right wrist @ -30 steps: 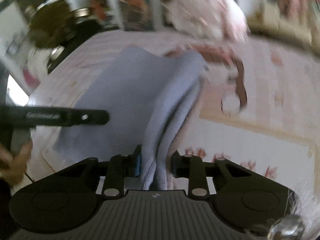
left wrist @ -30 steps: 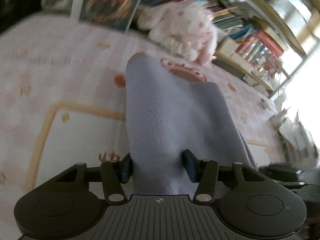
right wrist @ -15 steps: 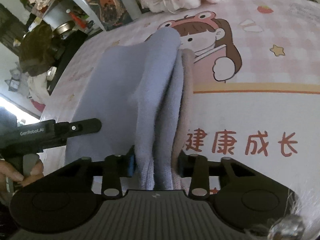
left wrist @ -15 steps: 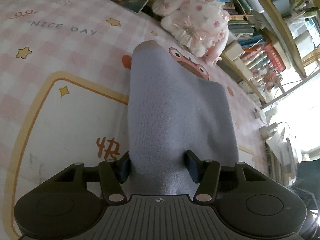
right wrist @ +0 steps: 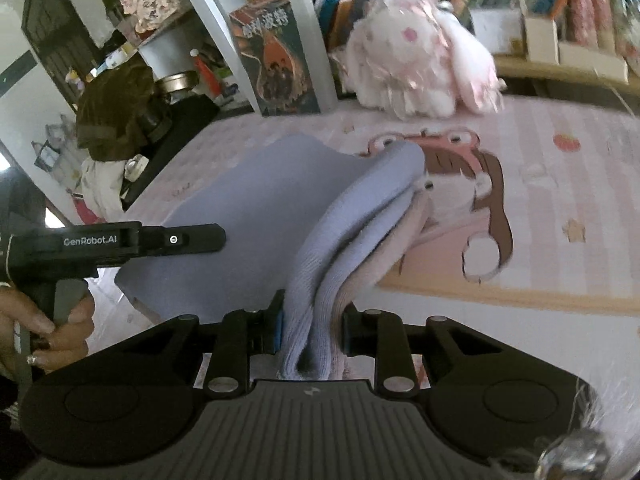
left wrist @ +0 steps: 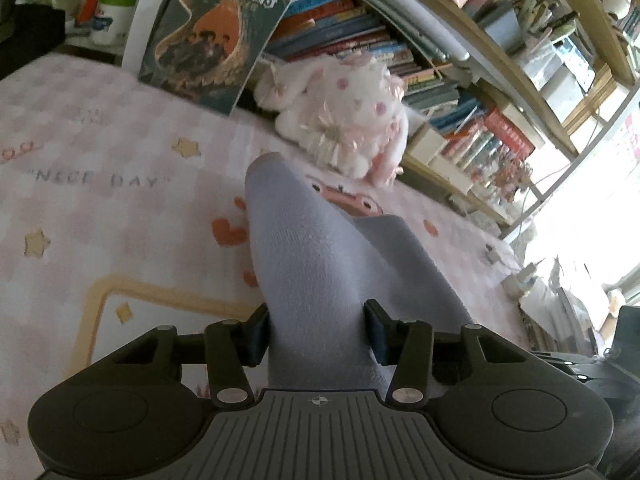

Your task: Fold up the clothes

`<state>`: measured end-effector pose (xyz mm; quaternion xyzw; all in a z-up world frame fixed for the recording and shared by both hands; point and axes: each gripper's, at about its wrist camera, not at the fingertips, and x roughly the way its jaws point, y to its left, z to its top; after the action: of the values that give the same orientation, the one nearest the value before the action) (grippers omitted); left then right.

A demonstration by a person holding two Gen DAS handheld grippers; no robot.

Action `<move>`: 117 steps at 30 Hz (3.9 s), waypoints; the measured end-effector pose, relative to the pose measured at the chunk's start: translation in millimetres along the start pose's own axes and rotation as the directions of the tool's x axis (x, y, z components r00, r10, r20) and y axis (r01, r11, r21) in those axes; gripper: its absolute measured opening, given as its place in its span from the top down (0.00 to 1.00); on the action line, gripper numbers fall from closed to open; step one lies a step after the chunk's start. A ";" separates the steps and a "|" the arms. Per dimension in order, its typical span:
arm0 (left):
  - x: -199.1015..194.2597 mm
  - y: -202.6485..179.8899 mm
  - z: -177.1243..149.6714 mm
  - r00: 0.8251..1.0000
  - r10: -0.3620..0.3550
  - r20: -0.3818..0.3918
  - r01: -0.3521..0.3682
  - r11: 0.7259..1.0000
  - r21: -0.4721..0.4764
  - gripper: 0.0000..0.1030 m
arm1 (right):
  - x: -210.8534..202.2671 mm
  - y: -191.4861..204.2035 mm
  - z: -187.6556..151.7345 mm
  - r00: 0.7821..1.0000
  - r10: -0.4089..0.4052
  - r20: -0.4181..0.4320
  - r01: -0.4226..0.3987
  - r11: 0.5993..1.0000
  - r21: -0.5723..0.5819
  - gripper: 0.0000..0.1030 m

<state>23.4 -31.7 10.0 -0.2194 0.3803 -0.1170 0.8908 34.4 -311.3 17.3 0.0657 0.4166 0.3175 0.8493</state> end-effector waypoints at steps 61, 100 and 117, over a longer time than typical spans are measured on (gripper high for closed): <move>13.0 0.7 30.2 0.932 0.294 0.213 -0.342 0.907 0.245 0.09 | 54.6 1.4 51.5 0.912 -0.379 0.158 0.382 0.924 0.014 0.14; -0.1 -26.7 -41.8 0.933 0.327 0.148 -0.357 0.882 0.307 0.04 | 22.9 31.6 -38.2 0.843 -0.520 0.140 0.513 0.854 0.087 0.05; -2.0 -28.4 -45.1 0.937 0.321 0.140 -0.349 0.887 0.302 0.04 | 21.1 35.6 -39.9 0.847 -0.513 0.139 0.507 0.859 0.078 0.05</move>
<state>-12.0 -69.5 -2.8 -0.0069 0.3494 -0.0123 0.9369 -3.2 -276.8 -9.1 -0.0064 0.3581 0.0666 0.9313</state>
